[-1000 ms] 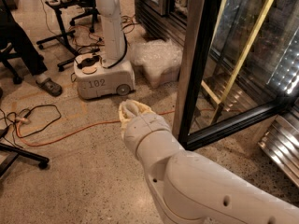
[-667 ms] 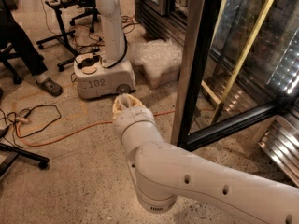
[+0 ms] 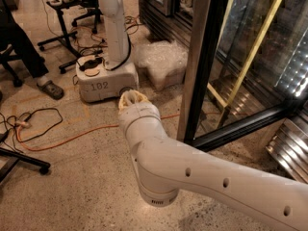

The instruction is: Close left fridge door

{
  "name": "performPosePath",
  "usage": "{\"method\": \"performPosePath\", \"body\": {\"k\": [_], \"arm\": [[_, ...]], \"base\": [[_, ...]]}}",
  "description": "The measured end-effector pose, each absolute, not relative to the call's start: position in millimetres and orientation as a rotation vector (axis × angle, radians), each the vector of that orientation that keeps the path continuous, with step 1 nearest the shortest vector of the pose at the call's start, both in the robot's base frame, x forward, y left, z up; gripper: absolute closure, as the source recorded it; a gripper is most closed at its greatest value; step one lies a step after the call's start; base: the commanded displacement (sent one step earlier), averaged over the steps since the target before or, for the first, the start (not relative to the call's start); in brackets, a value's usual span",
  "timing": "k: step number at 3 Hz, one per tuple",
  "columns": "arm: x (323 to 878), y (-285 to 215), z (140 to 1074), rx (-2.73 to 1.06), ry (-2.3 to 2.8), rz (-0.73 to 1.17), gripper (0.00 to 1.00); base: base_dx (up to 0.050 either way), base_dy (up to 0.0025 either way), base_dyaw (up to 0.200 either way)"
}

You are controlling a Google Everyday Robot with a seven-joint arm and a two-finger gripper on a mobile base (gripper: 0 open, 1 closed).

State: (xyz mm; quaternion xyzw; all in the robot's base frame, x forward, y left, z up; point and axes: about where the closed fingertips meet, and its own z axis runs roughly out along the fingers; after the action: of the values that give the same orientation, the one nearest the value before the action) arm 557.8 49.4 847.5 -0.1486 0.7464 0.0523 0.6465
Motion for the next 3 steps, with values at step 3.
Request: {"method": "performPosePath", "body": {"k": [3], "arm": [[622.0, -47.8, 872.6, -0.092, 1.655, -0.157, 1.00]], "base": [[0.000, 0.00000, 0.000]]}}
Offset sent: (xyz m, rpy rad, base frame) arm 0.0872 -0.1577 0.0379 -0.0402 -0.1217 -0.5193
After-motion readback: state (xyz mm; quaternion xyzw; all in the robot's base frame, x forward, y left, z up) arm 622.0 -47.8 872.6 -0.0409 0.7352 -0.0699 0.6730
